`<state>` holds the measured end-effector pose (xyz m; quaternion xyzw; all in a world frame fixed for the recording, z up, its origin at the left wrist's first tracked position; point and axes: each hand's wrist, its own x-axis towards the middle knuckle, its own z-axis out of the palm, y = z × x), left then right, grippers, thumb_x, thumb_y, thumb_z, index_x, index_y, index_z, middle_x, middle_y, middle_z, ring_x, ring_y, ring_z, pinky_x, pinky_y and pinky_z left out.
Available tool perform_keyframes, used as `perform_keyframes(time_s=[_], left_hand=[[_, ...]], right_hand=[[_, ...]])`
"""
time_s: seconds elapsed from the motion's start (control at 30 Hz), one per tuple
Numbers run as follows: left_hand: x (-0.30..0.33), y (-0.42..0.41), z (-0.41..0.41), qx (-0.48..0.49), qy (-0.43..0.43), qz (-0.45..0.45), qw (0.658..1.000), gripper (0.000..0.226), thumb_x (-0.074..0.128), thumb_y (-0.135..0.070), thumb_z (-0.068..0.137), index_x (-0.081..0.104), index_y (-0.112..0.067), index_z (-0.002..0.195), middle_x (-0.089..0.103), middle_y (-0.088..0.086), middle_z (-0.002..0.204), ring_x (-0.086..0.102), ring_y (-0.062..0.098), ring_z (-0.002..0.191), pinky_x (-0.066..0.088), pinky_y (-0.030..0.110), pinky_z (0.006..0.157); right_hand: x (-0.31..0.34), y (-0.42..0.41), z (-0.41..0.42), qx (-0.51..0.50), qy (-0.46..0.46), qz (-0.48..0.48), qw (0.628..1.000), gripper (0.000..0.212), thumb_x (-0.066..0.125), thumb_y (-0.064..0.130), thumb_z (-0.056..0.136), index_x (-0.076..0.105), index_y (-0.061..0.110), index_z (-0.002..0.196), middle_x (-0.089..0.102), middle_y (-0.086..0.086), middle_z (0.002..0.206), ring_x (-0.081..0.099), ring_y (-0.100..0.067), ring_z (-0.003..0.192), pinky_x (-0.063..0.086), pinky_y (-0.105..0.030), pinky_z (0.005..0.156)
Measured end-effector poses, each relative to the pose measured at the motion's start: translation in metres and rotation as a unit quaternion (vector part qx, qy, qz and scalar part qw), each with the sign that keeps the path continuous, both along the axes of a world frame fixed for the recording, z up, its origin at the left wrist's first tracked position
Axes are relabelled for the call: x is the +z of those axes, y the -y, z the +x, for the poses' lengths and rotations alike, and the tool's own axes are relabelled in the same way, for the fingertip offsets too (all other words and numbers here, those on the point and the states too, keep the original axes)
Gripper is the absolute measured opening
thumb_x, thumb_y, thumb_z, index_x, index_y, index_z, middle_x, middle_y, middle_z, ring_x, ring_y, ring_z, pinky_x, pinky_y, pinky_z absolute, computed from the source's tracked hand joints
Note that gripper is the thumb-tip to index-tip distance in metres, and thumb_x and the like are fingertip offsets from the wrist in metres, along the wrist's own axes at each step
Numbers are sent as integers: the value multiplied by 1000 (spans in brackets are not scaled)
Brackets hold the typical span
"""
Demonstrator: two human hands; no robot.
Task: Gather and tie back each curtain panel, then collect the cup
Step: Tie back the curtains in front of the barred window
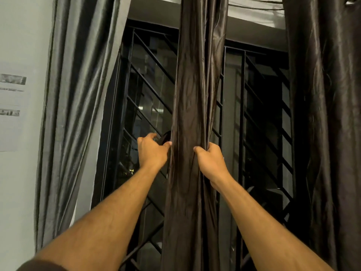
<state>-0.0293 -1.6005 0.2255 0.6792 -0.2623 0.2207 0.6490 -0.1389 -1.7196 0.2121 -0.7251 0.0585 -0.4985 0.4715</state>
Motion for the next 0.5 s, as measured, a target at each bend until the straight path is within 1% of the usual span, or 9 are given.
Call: perform_keyframes(time_s=[0.03,0.07,0.13,0.2,0.3,0.33,0.4,0.43,0.5], left_hand=[[4,1,5,-16,-5,10,1000,28,77,-26,91,72,-14,115,68,5,117,67,22,102,49,29,79],[6,1,7,-31,-13,10,999,9,75,-22,92,75,-15,98,73,4,104,69,21,94,51,29,75],[10,3,11,-68,-21,0,997,15,70,-23,92,72,-17,78,72,1,82,69,20,78,53,31,68],[15,4,8,-130,-42,-27,990,21,67,-27,90,65,-18,70,66,1,69,65,22,69,49,32,62],[20,8,-2,-228,-86,-45,969,17,61,-29,82,68,-16,73,66,9,72,63,26,69,47,36,64],[22,9,-6,-259,-103,-55,959,18,58,-28,79,69,-16,72,66,9,71,62,26,68,47,37,64],[24,13,-7,-312,-117,-66,941,23,54,-30,76,71,-17,69,67,8,70,62,27,65,49,35,61],[25,15,-5,-346,-113,-67,929,27,54,-34,76,74,-15,74,70,9,76,65,28,69,51,36,63],[26,17,-4,-428,-85,-72,897,45,60,-46,84,79,-8,97,77,12,99,75,28,89,60,37,78]], right_hand=[[-1,0,0,-8,10,-5,1000,21,56,16,99,65,35,101,70,21,94,66,6,85,47,-3,61],[-2,-1,0,-18,20,-15,1000,22,57,14,99,64,33,108,69,20,100,65,4,92,48,-4,70],[-4,-4,0,-45,37,-45,997,34,60,12,98,58,23,130,66,12,117,62,-5,107,49,-17,93],[-5,-6,3,-62,46,-69,995,37,62,11,97,56,20,133,67,8,123,63,-8,113,50,-27,102],[-1,-7,5,3,44,-68,997,29,63,11,93,65,33,112,75,17,102,70,2,97,56,-18,85],[1,-9,7,32,38,-53,997,28,63,11,92,67,33,109,78,15,97,72,0,93,58,-19,80],[3,-10,11,55,25,-26,998,25,63,11,91,71,31,104,79,11,93,76,-7,87,62,-29,78],[3,-11,12,57,22,-23,998,24,63,10,91,71,31,100,80,9,91,77,-10,85,63,-33,79],[5,-15,13,52,21,-30,998,23,65,8,91,73,30,94,80,3,89,78,-14,83,64,-37,80]])
